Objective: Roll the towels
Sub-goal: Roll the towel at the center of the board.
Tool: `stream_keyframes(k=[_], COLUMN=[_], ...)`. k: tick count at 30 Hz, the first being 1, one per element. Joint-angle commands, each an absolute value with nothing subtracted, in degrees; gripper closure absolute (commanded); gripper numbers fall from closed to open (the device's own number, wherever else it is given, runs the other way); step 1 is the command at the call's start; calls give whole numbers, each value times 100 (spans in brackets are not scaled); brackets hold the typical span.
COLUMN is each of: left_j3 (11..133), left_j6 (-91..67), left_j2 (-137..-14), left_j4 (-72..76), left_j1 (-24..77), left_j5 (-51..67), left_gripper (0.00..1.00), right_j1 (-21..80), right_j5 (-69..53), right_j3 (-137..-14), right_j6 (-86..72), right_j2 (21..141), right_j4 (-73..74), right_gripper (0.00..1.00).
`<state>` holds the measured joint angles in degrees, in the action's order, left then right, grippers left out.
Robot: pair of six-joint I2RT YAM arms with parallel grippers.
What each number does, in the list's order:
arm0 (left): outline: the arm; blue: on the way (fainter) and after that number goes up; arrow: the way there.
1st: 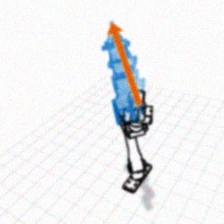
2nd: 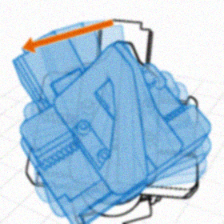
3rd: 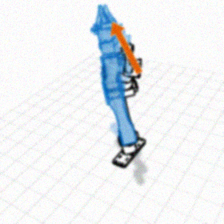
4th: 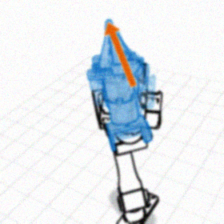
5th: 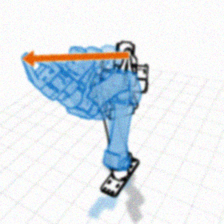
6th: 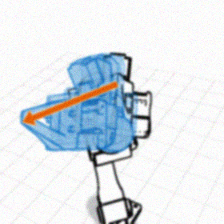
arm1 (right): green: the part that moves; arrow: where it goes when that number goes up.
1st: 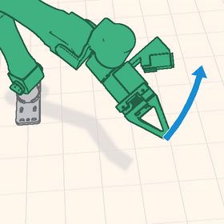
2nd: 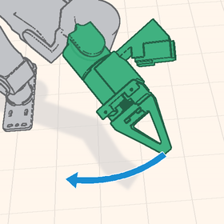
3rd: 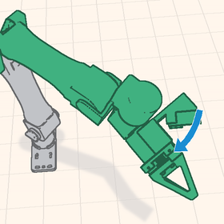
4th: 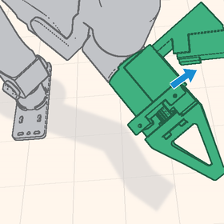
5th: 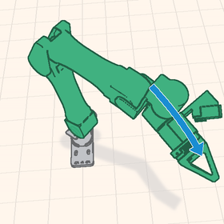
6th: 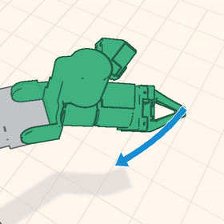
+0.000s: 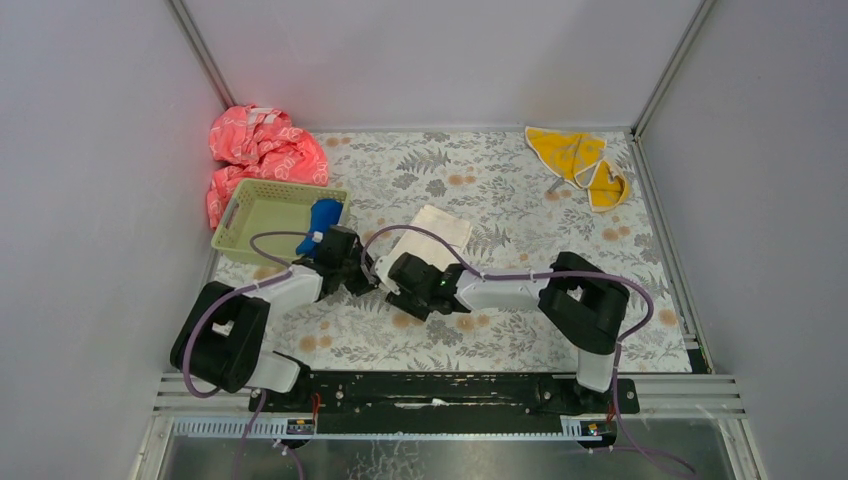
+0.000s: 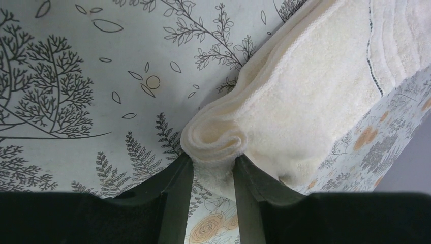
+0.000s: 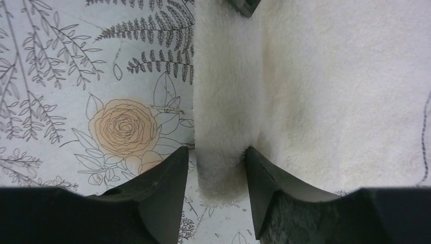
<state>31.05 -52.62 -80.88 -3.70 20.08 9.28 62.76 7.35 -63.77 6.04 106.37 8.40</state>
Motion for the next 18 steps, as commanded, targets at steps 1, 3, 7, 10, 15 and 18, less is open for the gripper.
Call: stream_keyframes(k=[1, 3, 7, 10, 15, 18], left_j3=[3089, 3138, 3181, 3205, 3267, 3315], left_j6=[-4959, -4949, -4964, -4974, -4989, -4976], left_j2=[-8359, -8331, -8072, -7738, -7080, -6723], left_j4=[-1073, -1112, -1275, -1520, -1959, -2214], left_j1=[1960, 1960, 1958, 1960, 1960, 1959], left_j5=[553, 552, 468, 375, 221, 130], left_gripper=[66, 65, 64, 62, 50, 43], right_j1=[6395, 6398, 6375, 6152, 5582, 5101], right_j5=[1660, 1593, 251, -1277, -2986, -3762], right_j3=[-6350, -6295, -6180, -6201, -6118, -5887], right_j6=[751, 720, 525, 175, -512, -1217], right_j2=[10970, 10919, 10592, 10427, 10269, 10269], right_j4=[1453, 1523, 1474, 1353, 783, 124], right_gripper=[52, 65, 88, 97, 100, 100])
